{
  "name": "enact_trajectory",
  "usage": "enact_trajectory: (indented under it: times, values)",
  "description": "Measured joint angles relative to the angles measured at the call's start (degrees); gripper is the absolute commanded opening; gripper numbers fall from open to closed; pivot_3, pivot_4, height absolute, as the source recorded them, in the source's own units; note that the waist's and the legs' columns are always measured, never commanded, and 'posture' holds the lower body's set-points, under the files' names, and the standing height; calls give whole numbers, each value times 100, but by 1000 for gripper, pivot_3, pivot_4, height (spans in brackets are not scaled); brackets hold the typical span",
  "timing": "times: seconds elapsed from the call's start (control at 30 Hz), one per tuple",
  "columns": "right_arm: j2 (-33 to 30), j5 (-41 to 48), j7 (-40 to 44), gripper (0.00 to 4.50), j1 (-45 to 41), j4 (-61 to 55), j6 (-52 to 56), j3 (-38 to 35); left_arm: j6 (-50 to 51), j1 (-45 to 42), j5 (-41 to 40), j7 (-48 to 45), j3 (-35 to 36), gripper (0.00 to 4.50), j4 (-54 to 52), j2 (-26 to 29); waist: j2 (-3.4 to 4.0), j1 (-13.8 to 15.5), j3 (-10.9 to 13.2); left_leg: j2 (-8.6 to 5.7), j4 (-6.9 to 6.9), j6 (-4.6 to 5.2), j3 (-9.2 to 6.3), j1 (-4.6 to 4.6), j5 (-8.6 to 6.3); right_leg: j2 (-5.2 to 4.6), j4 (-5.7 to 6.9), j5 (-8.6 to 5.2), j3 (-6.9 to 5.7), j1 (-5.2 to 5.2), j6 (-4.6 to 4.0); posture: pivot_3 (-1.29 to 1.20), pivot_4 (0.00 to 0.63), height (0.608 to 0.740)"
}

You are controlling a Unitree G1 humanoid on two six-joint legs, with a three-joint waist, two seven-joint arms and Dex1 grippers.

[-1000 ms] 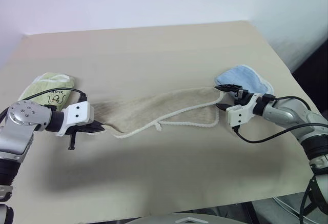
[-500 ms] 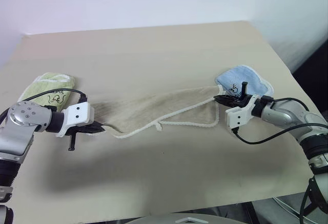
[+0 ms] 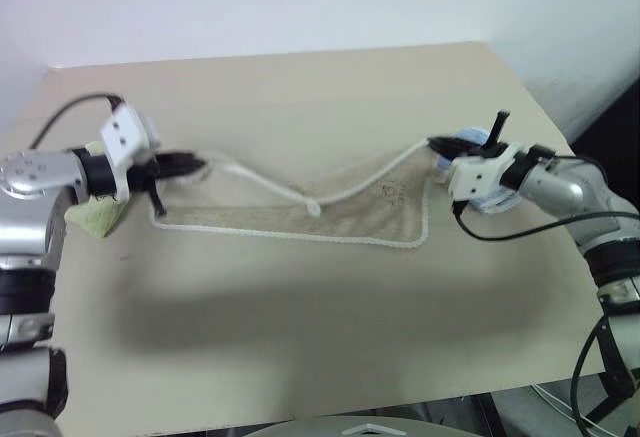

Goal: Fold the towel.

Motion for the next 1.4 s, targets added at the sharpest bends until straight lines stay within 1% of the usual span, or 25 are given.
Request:
enact_trajectory:
  times: [0.1,0.23,0.33,0.4,0.47,0.53,0.6,0.63,0.73,0.77,0.83,0.93,1.0,1.13,1.23,1.4]
  values:
    - [3,259,176,23,-496,294,218,-144,-106,-885,123,675,113,0,831,-220,-1,1,0,-2,0,0,-1,2,0,0,-3,0,-1,4,0,0,150,731]
    - [-5,598,409,23,-1144,629,345,-328,-241,-1930,169,1319,303,0,1876,-317,-2,-13,1,-3,-3,1,0,-3,-1,0,-6,1,-1,0,1,0,150,731]
    - [-23,990,750,23,-1481,599,447,-494,-505,-2394,182,1428,373,0,2332,-307,-2,-21,1,-2,-8,1,0,-4,-1,0,-6,1,-2,-1,2,0,150,731]
    - [-58,1330,1053,23,-1539,437,550,-620,-653,-2412,175,1278,386,0,2486,-182,-2,-30,1,-2,-11,1,0,-4,-1,0,-3,1,-2,-1,2,0,150,731]
    - [-78,1807,1515,23,-1335,18,873,-769,-620,-2198,49,854,435,0,2443,-10,-2,-34,0,-2,-13,4,1,-6,-3,0,-2,1,-1,-1,2,0,150,731]
    - [-248,2388,2136,23,-704,-665,1361,-868,-353,-1558,-248,179,510,0,2073,312,-3,-31,0,0,-14,14,2,-8,-9,0,-5,0,-1,0,3,0,150,731]
    - [-278,2795,2585,23,-164,-1117,1886,-886,-123,-1040,-419,-260,542,0,1816,411,-1,-17,1,-2,0,19,2,-19,-12,-3,-3,1,-1,-5,3,0,150,731]
    - [-344,3079,2833,23,254,-1593,2288,-932,-30,-606,-498,-474,555,0,1471,535,-2,-4,0,-2,-1,22,1,-25,-13,-6,-4,1,0,-10,2,0,150,731]
    - [-797,3801,3605,23,1774,-2924,3344,-959,251,808,-599,-1054,640,0,655,958,-1,36,0,-2,-6,28,0,-24,-18,-10,-6,-1,-1,-12,1,0,150,731]
    - [-833,3933,3775,23,2130,-3202,3637,-951,338,1136,-622,-1157,648,0,425,977,-1,44,0,-4,-2,28,0,-27,-18,-15,-7,0,0,-13,1,0,150,731]
    - [-893,4067,3976,23,2520,-3632,4027,-948,484,1629,-639,-1241,689,0,-5,1024,2,37,2,-4,29,26,2,-28,-19,-19,-5,-1,0,-12,1,0,150,731]
    - [-955,4215,4105,23,2640,-3956,4405,-1050,832,2353,-788,-1295,958,0,-754,1164,5,-10,4,11,53,12,1,-6,-28,-18,-7,-15,4,25,-14,0,150,731]
    - [-956,4236,4187,23,2633,-4007,4570,-1107,1000,2691,-879,-1290,1135,0,-1122,1190,7,-6,5,24,56,6,0,14,-32,-18,-15,-21,-2,50,-4,0,150,731]
    - [-886,4213,4293,23,2435,-3980,4623,-1110,1185,2938,-957,-1212,1316,0,-1374,1191,10,18,7,49,56,4,3,7,-33,-7,-21,-21,-19,45,-5,0,150,731]
    - [-493,3950,4194,23,1766,-3552,4496,-983,1161,2688,-877,-916,1293,0,-1256,1067,10,23,7,49,57,13,11,4,-25,-2,-19,-5,-23,36,-25,0,150,731]
    - [215,2981,3732,23,677,-2101,3791,-558,888,1664,-204,-71,768,0,-252,797,9,17,6,32,60,18,18,0,-20,2,-13,10,-20,32,-12,0,150,731]
